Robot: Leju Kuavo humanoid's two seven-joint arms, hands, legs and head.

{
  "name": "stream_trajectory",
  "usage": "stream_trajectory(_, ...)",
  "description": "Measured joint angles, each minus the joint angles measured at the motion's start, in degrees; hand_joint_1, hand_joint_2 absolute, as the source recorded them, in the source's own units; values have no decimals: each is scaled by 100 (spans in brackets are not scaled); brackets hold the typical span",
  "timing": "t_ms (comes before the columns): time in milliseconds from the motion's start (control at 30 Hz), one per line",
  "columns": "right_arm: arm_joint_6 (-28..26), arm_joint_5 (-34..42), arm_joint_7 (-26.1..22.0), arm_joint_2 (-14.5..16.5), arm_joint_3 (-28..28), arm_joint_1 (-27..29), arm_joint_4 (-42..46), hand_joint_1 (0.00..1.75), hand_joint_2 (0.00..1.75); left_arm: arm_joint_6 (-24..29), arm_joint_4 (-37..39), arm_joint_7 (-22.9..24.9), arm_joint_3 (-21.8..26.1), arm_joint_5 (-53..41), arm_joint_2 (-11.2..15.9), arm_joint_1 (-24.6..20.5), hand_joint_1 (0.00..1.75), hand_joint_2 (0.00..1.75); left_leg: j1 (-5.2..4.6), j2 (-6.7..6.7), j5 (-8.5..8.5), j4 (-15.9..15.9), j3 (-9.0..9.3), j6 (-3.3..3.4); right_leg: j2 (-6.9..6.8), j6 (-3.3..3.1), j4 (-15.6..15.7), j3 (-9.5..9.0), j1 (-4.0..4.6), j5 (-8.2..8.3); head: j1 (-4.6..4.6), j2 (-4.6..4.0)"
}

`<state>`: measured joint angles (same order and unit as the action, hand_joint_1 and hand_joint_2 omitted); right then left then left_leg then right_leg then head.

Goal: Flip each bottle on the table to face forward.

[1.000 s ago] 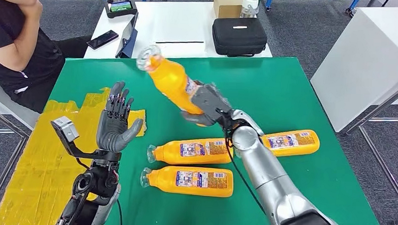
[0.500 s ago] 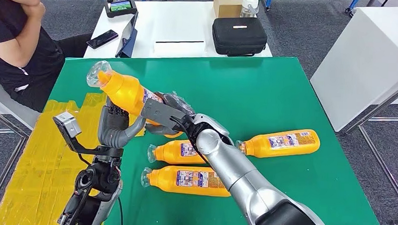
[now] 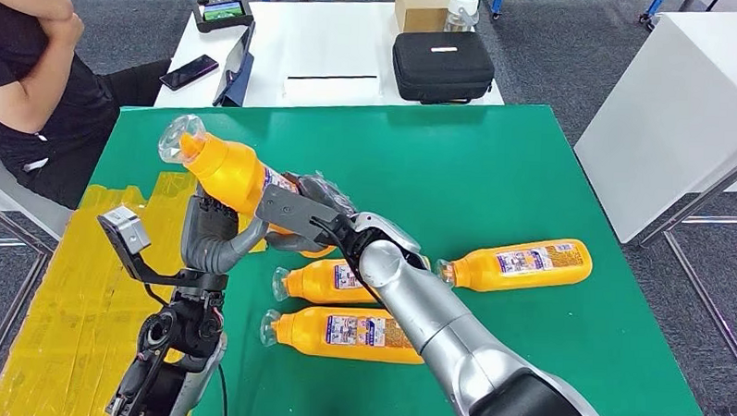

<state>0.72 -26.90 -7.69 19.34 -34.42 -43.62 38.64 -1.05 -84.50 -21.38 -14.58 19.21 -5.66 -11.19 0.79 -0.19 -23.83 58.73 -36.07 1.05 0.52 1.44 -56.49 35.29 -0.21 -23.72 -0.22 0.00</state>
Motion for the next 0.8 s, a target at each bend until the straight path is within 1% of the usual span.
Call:
stream_trajectory(433, 0, -4, 0, 0, -3, -2, -2, 175, 175, 0, 0, 0, 0, 0, 0, 0, 0, 175, 0, 0, 0, 0, 0, 0, 0, 0, 0, 0, 0, 0, 2, 0)
stream_trajectory(567, -5, -136, 28, 1, -68, -3, -1, 175, 175, 16, 0, 17, 14, -4, 0, 5, 0, 175, 0, 0, 0, 0, 0, 0, 0, 0, 0, 0, 0, 0, 2, 0)
stream_trajectory(633, -63, -441, 144, 7, -286, 59, 42, 175, 175, 72, -2, 51, 62, -29, 0, 59, 0, 175, 0, 1, 0, 0, 0, 0, 1, 0, 0, 1, 0, 0, 3, 0)
stream_trajectory(733, -319, -1563, 570, -12, -1172, 346, 343, 175, 175, 166, -32, 162, 219, -27, 0, 460, 0, 175, 0, 5, -2, 0, -4, -2, 6, -1, 1, 14, 0, -1, 1, 0)
stream_trajectory(800, -383, -1965, 758, -81, -1614, 480, 585, 175, 175, 122, -50, 232, 272, 131, 0, 662, 87, 175, 0, 8, -2, 0, -7, -2, 9, -2, 3, 20, 0, 0, 1, 0)
